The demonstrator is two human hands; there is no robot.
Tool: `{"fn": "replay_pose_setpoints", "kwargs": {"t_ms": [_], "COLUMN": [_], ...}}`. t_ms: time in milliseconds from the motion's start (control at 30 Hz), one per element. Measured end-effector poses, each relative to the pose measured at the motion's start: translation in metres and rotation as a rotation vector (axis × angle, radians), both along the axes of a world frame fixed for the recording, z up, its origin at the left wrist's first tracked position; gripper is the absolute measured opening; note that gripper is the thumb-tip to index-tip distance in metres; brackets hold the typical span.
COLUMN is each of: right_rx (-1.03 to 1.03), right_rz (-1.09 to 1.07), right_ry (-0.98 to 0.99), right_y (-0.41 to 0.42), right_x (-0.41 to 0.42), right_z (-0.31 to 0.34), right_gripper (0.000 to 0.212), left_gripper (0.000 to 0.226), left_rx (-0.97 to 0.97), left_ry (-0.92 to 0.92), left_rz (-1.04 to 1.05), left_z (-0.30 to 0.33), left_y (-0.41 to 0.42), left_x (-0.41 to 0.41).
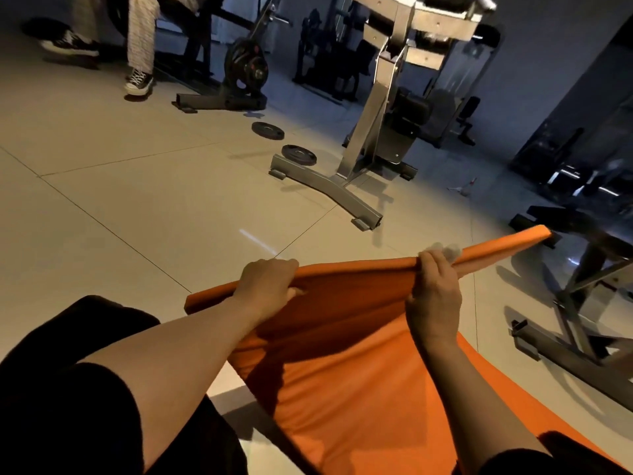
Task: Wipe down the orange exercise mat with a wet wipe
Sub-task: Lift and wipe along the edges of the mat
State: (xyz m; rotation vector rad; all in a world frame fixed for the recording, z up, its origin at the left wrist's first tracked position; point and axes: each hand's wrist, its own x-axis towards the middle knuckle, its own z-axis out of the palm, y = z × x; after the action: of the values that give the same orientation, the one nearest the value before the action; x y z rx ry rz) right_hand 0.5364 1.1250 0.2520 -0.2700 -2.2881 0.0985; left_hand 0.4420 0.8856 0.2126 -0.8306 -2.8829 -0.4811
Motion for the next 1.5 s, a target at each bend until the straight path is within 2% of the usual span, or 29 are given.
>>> {"fn": "replay_pose_setpoints", "kwargs": {"t_ms": [67,167,267,433,567,700,800,933,1000,1100,1200,1300,1367,1433,1500], "right_rx": [-0.009,0.067,0.057,0.165,0.09,-0.018,-0.134,-0.094,-0.084,-0.083,-0.18,-0.259,-0.226,-0.175,-0.213], "right_rz": [0.055,0.277,0.365,0.297,0.185,0.104,0.066,0.317,0.38,0.36,0.331,0.476,0.619,0.686,0.624], "right_ry": [0.04,-0.056,-0.134,-0.186,-0.143,-0.104,-0.078,-0.208,-0.236,-0.246,-0.207,-0.167,-0.158,-0.165,-0.168], "right_y": [-0.02,-0.074,-0.081,-0.039,-0.024,-0.027,-0.045,-0.092,-0.095,-0.073,-0.07,-0.102,-0.119,-0.119,-0.107], "right_x": [-0.006,-0.009,-0.007,-0.002,-0.001,-0.004,-0.005,0.0,-0.002,-0.006,-0.007,0.001,0.004,-0.002,-0.014], "right_z": [-0.006,-0.03,-0.029,-0.008,0.0,0.007,0.01,-0.004,-0.01,-0.014,-0.014,-0.021,-0.026,-0.03,-0.032], "right_gripper": [0.045,0.056,0.05,0.022,0.021,0.022,0.025,0.046,0.05,0.052,0.052,0.05,0.056,0.061,0.067], "left_gripper": [0.037,0.029,0.03,0.037,0.04,0.03,0.027,0.027,0.032,0.039,0.047,0.031,0.015,0.011,0.017], "left_rx": [-0.004,0.045,0.051,0.055,-0.135,-0.088,-0.013,0.114,0.223,0.48,0.614,0.716,0.817,0.901,0.963], "left_ry": [0.092,0.153,0.121,0.027,0.016,0.054,0.116,0.113,0.049,-0.137,-0.253,-0.251,-0.222,-0.212,-0.253], "left_rz": [-0.043,-0.053,-0.038,-0.15,0.027,0.05,0.049,0.106,0.152,0.156,0.153,0.258,0.34,0.352,0.285], "left_z": [0.01,0.02,0.022,0.031,0.041,0.047,0.053,0.046,0.039,0.032,0.026,0.02,0.021,0.021,0.021], "left_y": [0.013,0.022,0.02,0.015,-0.015,-0.019,-0.01,0.001,0.003,0.01,0.015,0.015,0.015,0.016,0.018], "left_x": [0.013,0.027,0.03,0.04,0.044,0.056,0.065,0.067,0.067,0.073,0.075,0.071,0.065,0.059,0.057]}}
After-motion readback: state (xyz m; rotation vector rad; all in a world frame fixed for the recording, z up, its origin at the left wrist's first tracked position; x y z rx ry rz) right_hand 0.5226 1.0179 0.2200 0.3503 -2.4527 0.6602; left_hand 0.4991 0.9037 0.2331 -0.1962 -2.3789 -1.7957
